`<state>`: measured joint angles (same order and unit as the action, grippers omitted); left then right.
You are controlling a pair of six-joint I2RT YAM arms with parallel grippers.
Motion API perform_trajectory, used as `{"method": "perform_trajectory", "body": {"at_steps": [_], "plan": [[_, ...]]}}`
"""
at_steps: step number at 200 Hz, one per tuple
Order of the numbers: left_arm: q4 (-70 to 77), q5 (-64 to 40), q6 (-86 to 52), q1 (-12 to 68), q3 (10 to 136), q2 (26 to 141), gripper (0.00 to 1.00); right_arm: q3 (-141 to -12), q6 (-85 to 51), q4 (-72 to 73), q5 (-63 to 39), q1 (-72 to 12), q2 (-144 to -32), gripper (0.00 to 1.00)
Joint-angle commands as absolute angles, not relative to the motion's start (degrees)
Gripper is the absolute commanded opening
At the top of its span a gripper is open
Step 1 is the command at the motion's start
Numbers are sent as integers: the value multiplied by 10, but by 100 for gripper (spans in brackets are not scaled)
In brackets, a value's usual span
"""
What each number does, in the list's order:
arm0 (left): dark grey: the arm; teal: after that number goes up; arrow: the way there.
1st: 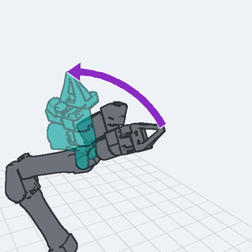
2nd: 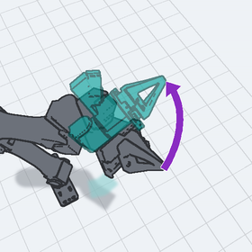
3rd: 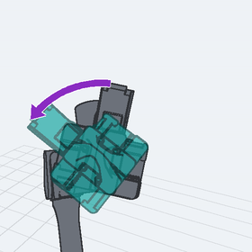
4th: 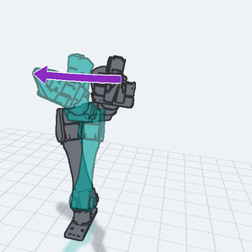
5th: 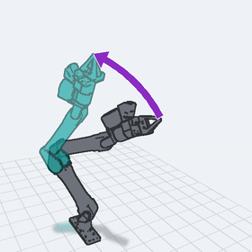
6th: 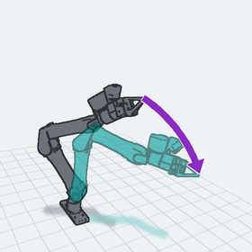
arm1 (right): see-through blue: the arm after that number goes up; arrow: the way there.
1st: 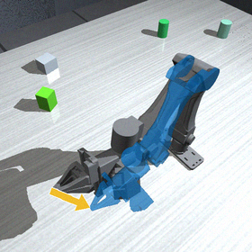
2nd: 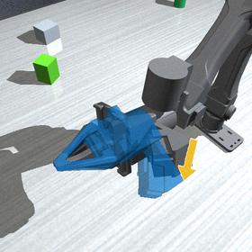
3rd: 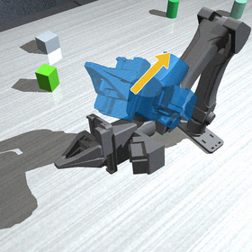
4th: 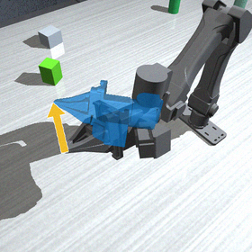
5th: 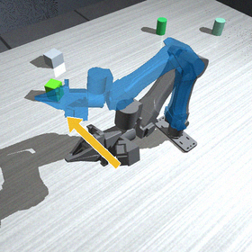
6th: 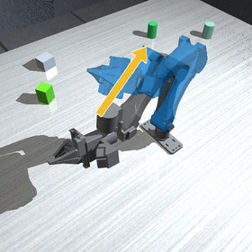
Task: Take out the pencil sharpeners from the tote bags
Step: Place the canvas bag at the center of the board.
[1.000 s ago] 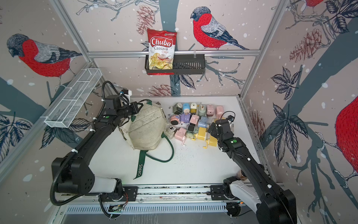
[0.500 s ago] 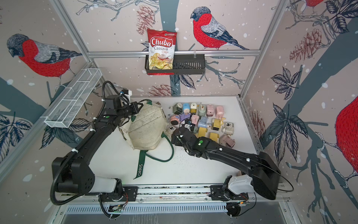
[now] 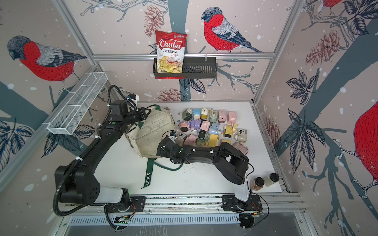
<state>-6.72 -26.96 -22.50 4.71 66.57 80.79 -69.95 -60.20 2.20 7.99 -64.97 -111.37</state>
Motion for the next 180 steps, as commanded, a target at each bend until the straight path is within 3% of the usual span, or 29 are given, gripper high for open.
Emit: {"method": "perform_trajectory", "body": {"at_steps": [1, 35, 58, 73, 107, 126, 180], "plan": [[-58, -272, -225, 48, 671, 807, 0, -706, -639, 62, 53, -649, -1137, 87], [-59, -271, -224, 48, 671, 807, 0, -702, -666, 94, 34, -650, -1167, 83], [-59, -269, -224, 48, 671, 808, 0, -705, -667, 123, 16, -648, -1186, 70], [-61, -267, -223, 48, 671, 807, 0, -705, -644, 140, 17, -647, -1184, 58], [-61, -265, -223, 48, 671, 808, 0, -696, -560, 180, 17, -640, -1136, 17], [-62, -261, -223, 48, 671, 809, 0, -698, -518, 190, -1, -624, -1105, 0], [-71, -241, -220, 48, 672, 814, 0, -837, -411, 54, -69, -553, -1079, 0]]}}
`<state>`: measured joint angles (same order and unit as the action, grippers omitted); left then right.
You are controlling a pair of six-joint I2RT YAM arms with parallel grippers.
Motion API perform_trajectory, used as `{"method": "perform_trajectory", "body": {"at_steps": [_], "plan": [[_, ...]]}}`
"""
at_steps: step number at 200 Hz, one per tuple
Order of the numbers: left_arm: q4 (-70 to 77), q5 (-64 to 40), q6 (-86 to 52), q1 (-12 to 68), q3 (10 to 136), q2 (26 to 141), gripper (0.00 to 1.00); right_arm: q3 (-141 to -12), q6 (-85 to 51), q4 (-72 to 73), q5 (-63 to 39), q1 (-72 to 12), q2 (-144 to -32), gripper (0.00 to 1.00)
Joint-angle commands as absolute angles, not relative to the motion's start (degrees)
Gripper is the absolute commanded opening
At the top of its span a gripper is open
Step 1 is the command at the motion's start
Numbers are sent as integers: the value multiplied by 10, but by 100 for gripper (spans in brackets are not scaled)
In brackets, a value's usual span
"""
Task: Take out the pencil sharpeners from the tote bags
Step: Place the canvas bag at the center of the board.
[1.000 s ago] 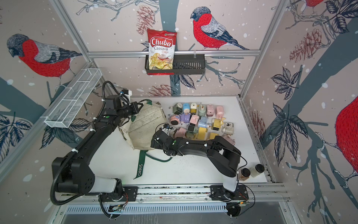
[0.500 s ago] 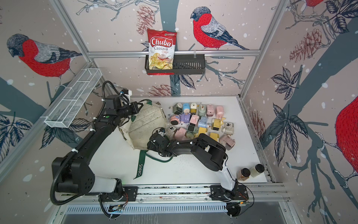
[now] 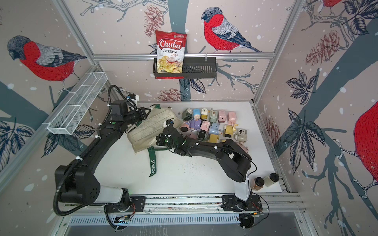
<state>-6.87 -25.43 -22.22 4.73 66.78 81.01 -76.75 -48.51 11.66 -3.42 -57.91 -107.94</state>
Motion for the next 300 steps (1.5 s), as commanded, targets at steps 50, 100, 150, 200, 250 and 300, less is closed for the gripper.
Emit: {"method": "perform_trajectory", "body": {"at_steps": [50, 100, 150, 200, 250, 300], "plan": [[-99, -270, -250, 47, 702, 868, 0, -1082, -339, -148, -174, -470, -1179, 0], [-63, -323, -331, 47, 740, 879, 0, -1298, -281, -268, -214, -437, -1312, 0], [-43, -268, -378, 39, 714, 853, 0, -1376, -295, -264, -250, -419, -1388, 0], [-29, -323, -405, 2, 716, 913, 0, -1370, -294, -270, -250, -409, -1388, 0], [-42, -355, -387, -15, 738, 928, 32, -1366, -298, -276, -263, -388, -1369, 0], [-50, -347, -357, -58, 729, 880, 88, -1346, -280, -285, -254, -386, -1355, 54]]}}
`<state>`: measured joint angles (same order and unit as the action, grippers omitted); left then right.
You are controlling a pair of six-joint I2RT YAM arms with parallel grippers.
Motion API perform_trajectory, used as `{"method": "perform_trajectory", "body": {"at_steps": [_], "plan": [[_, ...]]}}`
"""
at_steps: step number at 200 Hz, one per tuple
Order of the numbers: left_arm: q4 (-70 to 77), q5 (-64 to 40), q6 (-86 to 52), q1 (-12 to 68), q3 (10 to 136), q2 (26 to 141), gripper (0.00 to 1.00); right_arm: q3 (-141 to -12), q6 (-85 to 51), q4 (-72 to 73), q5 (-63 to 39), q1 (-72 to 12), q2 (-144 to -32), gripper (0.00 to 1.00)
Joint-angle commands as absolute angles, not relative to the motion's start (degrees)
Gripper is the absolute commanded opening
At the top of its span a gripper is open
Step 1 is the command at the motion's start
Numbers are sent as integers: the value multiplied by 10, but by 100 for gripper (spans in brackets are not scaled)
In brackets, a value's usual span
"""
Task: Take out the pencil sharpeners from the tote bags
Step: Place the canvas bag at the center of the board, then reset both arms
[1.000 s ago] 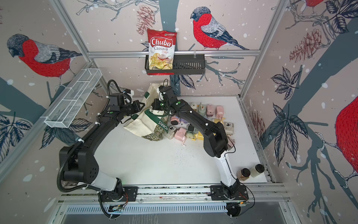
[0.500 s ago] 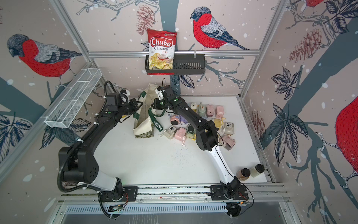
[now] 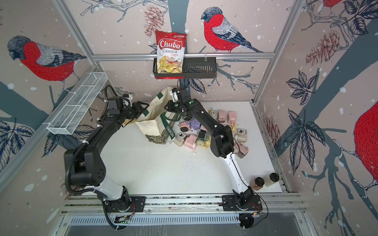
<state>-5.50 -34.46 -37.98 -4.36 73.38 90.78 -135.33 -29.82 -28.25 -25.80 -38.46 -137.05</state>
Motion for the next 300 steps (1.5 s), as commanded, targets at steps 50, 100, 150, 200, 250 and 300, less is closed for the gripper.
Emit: {"method": "perform_trajectory", "body": {"at_steps": [50, 100, 150, 200, 250, 300], "plan": [[-18, -266, -337, -93, 664, 746, 90, -1266, -229, -292, -145, -393, -1256, 85], [87, -82, -297, -91, 468, 553, 88, -939, -202, -159, 27, -395, -991, 93], [276, 56, -281, -57, 219, 444, 88, -479, -179, 82, 257, -334, -658, 95], [480, 234, -156, 20, 54, 432, 86, -199, -200, 179, 233, -149, -466, 96], [721, 195, -91, 21, -3, 656, 87, -79, -134, 402, 152, -48, -486, 99], [843, 129, -45, 4, 37, 834, 87, -99, -88, 605, 166, -25, -714, 99]]}}
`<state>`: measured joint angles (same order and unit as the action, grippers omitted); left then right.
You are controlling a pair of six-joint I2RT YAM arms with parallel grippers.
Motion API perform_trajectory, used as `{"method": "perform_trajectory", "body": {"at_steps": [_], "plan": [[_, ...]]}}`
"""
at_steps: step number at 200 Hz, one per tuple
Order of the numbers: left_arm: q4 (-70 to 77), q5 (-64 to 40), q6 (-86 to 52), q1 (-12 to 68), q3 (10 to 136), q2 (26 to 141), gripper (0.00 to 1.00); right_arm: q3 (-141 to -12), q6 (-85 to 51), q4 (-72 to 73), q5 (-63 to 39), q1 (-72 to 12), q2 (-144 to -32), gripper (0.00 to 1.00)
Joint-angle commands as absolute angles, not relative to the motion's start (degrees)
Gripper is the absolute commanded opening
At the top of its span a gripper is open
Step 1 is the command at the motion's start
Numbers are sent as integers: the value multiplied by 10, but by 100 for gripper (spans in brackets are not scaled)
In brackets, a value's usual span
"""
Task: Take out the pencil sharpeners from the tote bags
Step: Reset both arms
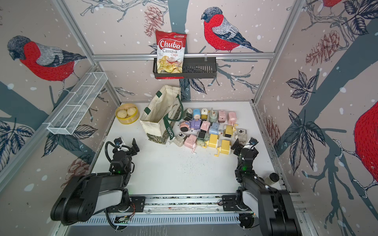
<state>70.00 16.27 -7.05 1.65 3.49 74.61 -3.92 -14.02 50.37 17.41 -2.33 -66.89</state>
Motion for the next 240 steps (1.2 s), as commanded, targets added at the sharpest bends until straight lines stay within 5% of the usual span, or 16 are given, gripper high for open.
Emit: {"method": "perform_trajectory", "body": {"at_steps": [1, 14, 36, 55, 80, 240], "plan": [[853, 128, -45, 4, 38, 841, 88, -98, -84, 616, 166, -25, -715, 99], [991, 91, -9, 5, 35, 928, 86, -61, -74, 754, 167, -14, -779, 98], [748, 82, -22, 5, 95, 844, 86, -41, -58, 922, 159, -15, -891, 99], [814, 55, 9, 11, 96, 888, 88, -114, -61, 713, 151, -22, -848, 99], [731, 6, 1, -8, 139, 888, 99, -135, -62, 687, 157, -21, -863, 100], [731, 0, 10, -4, 139, 888, 99, -128, -56, 699, 168, -29, -861, 100]]}}
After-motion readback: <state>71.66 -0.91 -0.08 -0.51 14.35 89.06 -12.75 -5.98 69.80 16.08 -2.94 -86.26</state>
